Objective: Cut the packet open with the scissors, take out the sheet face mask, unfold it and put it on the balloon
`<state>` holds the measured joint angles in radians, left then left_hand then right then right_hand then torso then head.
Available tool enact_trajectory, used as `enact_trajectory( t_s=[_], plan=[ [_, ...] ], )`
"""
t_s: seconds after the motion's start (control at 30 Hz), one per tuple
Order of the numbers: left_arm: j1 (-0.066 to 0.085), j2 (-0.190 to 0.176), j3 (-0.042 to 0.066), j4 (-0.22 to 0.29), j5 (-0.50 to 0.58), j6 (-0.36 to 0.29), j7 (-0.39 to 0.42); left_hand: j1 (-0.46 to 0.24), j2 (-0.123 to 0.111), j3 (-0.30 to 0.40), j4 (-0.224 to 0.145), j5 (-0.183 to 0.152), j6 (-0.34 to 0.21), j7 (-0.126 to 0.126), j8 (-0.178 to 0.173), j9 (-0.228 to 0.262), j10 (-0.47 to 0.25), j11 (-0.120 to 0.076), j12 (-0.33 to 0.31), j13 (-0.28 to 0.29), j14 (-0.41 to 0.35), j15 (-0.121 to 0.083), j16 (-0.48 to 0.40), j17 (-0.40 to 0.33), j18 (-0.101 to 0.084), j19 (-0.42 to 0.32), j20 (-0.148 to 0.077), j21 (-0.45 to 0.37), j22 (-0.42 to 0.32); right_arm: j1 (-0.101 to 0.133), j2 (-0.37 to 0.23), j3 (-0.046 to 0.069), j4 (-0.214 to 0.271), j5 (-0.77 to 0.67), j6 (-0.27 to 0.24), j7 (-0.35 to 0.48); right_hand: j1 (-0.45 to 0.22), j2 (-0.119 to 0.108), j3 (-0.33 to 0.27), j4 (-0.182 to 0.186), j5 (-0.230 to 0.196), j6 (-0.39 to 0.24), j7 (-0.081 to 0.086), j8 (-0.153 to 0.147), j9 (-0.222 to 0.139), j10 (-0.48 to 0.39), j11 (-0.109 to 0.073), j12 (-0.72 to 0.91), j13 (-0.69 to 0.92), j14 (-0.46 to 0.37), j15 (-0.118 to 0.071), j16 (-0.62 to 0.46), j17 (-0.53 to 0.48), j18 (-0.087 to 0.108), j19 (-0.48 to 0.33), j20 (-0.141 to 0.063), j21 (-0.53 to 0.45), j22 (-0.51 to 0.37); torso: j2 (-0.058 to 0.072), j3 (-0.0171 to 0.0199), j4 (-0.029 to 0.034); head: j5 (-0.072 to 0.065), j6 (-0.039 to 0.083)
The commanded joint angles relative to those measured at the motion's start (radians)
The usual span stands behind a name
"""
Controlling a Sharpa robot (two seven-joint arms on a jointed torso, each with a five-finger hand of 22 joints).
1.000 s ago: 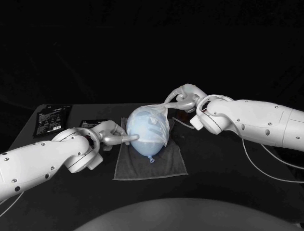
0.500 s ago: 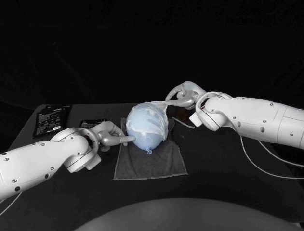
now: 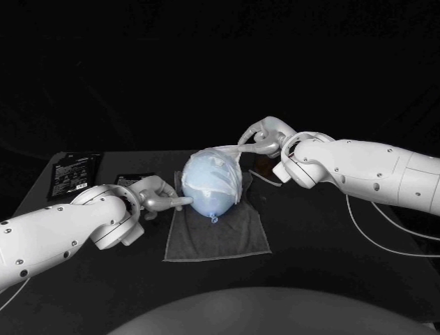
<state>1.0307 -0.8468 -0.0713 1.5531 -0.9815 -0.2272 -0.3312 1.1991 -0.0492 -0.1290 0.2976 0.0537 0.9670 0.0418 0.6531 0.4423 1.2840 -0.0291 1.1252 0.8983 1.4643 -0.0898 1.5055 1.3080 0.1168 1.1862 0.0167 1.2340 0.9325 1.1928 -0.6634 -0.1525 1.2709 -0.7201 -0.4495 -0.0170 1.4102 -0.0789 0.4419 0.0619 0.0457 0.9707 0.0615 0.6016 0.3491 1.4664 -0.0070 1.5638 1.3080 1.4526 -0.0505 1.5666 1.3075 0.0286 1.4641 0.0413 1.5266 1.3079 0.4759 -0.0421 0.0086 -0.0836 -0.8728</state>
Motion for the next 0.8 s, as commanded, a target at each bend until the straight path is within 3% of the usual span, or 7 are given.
enact_trajectory(
  t_s=[0.03, 0.2, 0.3, 0.43, 0.67, 0.77, 0.8],
  plan=[
    [0.001, -0.03, 0.002, 0.018, 0.055, -0.046, 0.127, 0.019, -0.033, -0.012, 0.005, -0.004, -0.068, 0.036, -0.028, -0.016, -0.146, 0.034, -0.165, -0.199, -0.018, 0.033, -0.093, -0.105, 0.048, -0.146, 0.019, -0.143, -0.209, 0.001, 0.001, 0.001, 0.005, -0.013, 0.014, 0.004, -0.009, 0.001, 0.006, 0.0, 0.003, 0.001, 0.002, 0.005, 0.001, 0.104, -0.002, 0.007, 0.263, 0.118, -0.019, 0.004, 0.263, -0.018, 0.09, -0.003, -0.003, 0.249, 0.0, -0.0003, 0.001, -0.006, 0.0],
    [0.003, -0.105, 0.009, 0.058, 0.126, -0.119, 0.345, 0.082, -0.087, 0.003, 0.007, -0.005, -0.205, 0.114, -0.08, -0.049, -0.334, 0.113, -0.314, -0.302, -0.332, 0.11, -0.479, -0.623, 0.05, -0.271, 0.084, -0.351, -0.365, 0.002, -0.001, 0.001, 0.008, -0.012, 0.016, 0.005, -0.009, 0.001, 0.006, 0.0, 0.003, 0.001, 0.002, 0.005, 0.001, 0.104, -0.002, 0.007, 0.263, 0.118, -0.019, 0.004, 0.263, -0.018, 0.09, -0.003, -0.003, 0.249, -0.002, -0.0009, 0.0036, -0.009, 0.0],
    [0.004, -0.139, 0.013, 0.08, 0.156, -0.172, 0.46, 0.126, -0.109, 0.008, -0.002, -0.005, -0.232, 0.139, -0.088, -0.064, -0.399, 0.143, -0.384, -0.359, -0.398, 0.134, -0.597, -0.679, 0.053, -0.298, 0.122, -0.468, -0.44, 0.002, -0.001, 0.001, 0.006, -0.011, 0.017, 0.006, -0.009, 0.001, 0.006, 0.0, 0.003, 0.001, 0.002, 0.005, 0.001, 0.104, -0.002, 0.007, 0.263, 0.118, -0.019, 0.004, 0.263, -0.018, 0.09, -0.003, -0.003, 0.249, -0.002, -0.0019, 0.0041, -0.011, 0.0],
    [0.005, -0.166, 0.019, 0.107, 0.183, -0.278, 0.623, 0.209, -0.103, 0.013, -0.006, -0.005, -0.275, 0.151, -0.107, -0.09, -0.444, 0.159, -0.448, -0.432, -0.489, 0.166, -0.752, -0.753, 0.059, -0.329, 0.172, -0.628, -0.545, 0.002, -0.001, 0.001, -0.001, -0.009, 0.017, 0.008, -0.009, 0.001, 0.006, 0.0, 0.003, 0.001, 0.002, 0.005, 0.001, 0.104, -0.002, 0.007, 0.263, 0.118, -0.019, 0.004, 0.263, -0.018, 0.09, -0.003, -0.003, 0.249, 0.0, -0.0037, 0.0033, -0.013, 0.0],
    [0.006, -0.145, 0.024, 0.125, 0.18, -0.379, 0.763, 0.287, -0.105, 0.024, -0.005, -0.005, -0.306, 0.167, -0.108, -0.115, -0.529, 0.186, -0.462, -0.482, -0.604, 0.201, -0.817, -0.792, 0.057, -0.366, 0.222, -0.765, -0.631, 0.002, 0.001, 0.0, -0.001, -0.006, 0.022, 0.009, -0.012, 0.0, 0.011, -0.001, 0.003, 0.0, 0.002, 0.006, 0.002, 0.104, -0.002, 0.007, 0.263, 0.118, -0.019, 0.004, 0.263, -0.018, 0.09, -0.003, -0.002, 0.249, 0.002, -0.0027, 0.0001, -0.011, 0.0],
    [0.006, -0.119, 0.025, 0.12, 0.15, -0.378, 0.758, 0.29, -0.145, 0.023, -0.003, -0.001, -0.352, 0.16, -0.121, -0.134, -0.612, 0.227, -0.511, -0.53, -0.734, 0.247, -0.903, -0.84, 0.017, -0.503, 0.266, -0.899, -0.702, 0.002, 0.002, 0.0, 0.002, -0.004, 0.025, 0.009, -0.012, 0.0, 0.011, -0.001, 0.003, 0.0, 0.002, 0.006, 0.002, 0.104, -0.002, 0.007, 0.263, 0.118, -0.019, 0.004, 0.263, -0.018, 0.09, -0.003, -0.002, 0.249, 0.001, -0.002, -0.0001, -0.013, 0.0],
    [0.006, -0.109, 0.026, 0.116, 0.137, -0.374, 0.749, 0.286, -0.191, -0.031, -0.002, 0.013, -0.399, 0.14, -0.142, -0.147, -0.67, 0.257, -0.557, -0.563, -0.827, 0.28, -0.971, -0.874, -0.014, -0.582, 0.275, -0.964, -0.736, 0.002, 0.003, 0.0, 0.003, -0.004, 0.026, 0.009, -0.012, 0.0, 0.011, -0.001, 0.003, 0.0, 0.002, 0.006, 0.002, 0.104, -0.002, 0.007, 0.263, 0.118, -0.019, 0.004, 0.263, -0.018, 0.09, -0.003, -0.002, 0.249, 0.001, -0.0023, -0.0008, -0.012, 0.0]
  ],
)
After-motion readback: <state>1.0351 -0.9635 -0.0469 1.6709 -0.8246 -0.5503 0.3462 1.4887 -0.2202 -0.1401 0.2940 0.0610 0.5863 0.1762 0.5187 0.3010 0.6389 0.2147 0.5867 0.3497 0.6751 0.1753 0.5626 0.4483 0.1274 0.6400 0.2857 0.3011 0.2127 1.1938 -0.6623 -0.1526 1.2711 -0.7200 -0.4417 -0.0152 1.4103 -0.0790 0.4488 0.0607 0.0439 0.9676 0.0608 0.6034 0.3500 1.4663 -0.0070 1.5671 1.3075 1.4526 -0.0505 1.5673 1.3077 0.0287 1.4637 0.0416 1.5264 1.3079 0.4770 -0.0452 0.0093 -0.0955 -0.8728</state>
